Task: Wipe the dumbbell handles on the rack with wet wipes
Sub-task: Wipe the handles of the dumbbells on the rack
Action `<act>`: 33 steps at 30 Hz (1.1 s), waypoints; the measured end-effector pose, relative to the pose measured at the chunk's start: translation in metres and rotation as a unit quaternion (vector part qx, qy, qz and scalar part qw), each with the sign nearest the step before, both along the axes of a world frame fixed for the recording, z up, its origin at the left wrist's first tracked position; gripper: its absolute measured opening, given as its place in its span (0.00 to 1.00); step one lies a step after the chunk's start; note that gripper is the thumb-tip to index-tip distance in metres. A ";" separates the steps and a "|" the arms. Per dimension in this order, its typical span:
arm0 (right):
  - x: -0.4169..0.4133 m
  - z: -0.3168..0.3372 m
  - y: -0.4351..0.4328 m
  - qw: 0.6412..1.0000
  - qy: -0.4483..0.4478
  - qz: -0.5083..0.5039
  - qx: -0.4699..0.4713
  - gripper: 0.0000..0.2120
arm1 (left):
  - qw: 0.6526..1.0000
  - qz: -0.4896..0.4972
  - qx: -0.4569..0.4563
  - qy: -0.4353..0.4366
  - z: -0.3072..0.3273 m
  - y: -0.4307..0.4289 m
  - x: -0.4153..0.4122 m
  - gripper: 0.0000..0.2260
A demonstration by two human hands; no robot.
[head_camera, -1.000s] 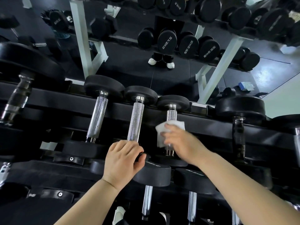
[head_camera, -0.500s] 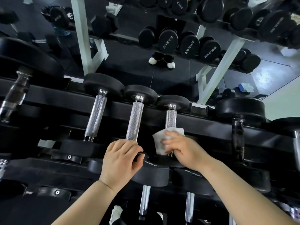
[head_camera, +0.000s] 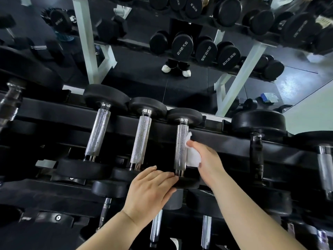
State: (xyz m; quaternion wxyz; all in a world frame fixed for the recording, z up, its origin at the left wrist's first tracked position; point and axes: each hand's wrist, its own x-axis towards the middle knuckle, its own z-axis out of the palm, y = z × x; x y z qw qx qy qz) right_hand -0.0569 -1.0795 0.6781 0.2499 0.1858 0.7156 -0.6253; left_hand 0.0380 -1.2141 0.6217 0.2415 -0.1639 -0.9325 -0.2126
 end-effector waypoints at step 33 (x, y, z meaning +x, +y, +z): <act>-0.013 -0.010 0.011 0.967 0.213 0.029 0.135 0.11 | 1.000 0.007 0.000 -0.014 0.004 0.001 0.000 0.10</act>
